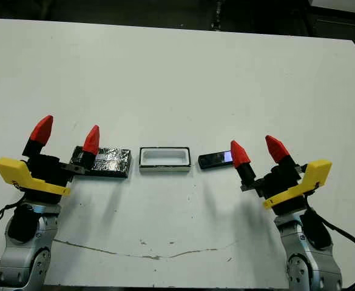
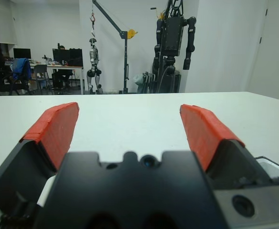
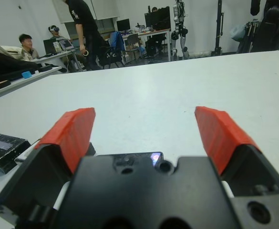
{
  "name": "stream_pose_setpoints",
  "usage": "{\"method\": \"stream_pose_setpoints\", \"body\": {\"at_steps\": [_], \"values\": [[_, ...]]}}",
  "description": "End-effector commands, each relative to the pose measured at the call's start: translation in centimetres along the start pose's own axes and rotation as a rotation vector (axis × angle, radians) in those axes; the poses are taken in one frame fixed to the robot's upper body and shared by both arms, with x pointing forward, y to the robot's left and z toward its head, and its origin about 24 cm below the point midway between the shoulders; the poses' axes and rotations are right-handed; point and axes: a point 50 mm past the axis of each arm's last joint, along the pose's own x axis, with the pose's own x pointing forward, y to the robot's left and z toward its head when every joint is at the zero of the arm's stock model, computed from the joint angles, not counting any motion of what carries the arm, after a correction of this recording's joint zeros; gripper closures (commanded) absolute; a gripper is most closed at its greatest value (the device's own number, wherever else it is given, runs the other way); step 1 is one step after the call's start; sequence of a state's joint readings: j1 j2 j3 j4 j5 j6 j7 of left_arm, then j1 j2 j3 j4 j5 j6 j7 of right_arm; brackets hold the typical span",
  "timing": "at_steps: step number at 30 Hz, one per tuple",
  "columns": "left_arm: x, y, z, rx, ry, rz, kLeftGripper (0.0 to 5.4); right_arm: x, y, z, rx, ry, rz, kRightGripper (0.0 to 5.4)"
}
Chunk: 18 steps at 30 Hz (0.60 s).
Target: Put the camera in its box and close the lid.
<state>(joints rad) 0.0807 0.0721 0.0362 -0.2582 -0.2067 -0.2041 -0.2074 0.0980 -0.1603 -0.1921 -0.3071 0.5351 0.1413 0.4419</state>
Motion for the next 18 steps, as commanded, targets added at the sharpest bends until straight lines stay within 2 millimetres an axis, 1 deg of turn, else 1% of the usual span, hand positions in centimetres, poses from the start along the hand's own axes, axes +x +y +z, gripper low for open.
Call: {"method": "stream_pose_setpoints", "body": {"at_steps": [1,8,11,14,18], "values": [[-0.3,0.0,-0.4,-0.013,0.031,0.004,0.0,-0.4,-0.1,-0.2,-0.004,0.006,-0.002,0.0],[-0.3,0.0,-0.5,-0.019,0.036,0.0,0.0,-0.4,-0.1,-0.4,0.01,0.01,0.009,0.0],[-0.1,-0.1,-0.4,-0.02,0.03,-0.007,0.0,-0.3,-0.3,-0.1,0.006,0.013,0.027,0.0],[0.0,-0.1,-0.4,-0.02,0.029,-0.011,0.0,0.0,-0.8,0.8,-0.042,0.0,0.061,0.0],[0.1,0.0,-0.4,-0.024,0.026,-0.013,0.0,0.6,-1.8,2.6,-0.173,-0.005,0.146,0.0]]}}
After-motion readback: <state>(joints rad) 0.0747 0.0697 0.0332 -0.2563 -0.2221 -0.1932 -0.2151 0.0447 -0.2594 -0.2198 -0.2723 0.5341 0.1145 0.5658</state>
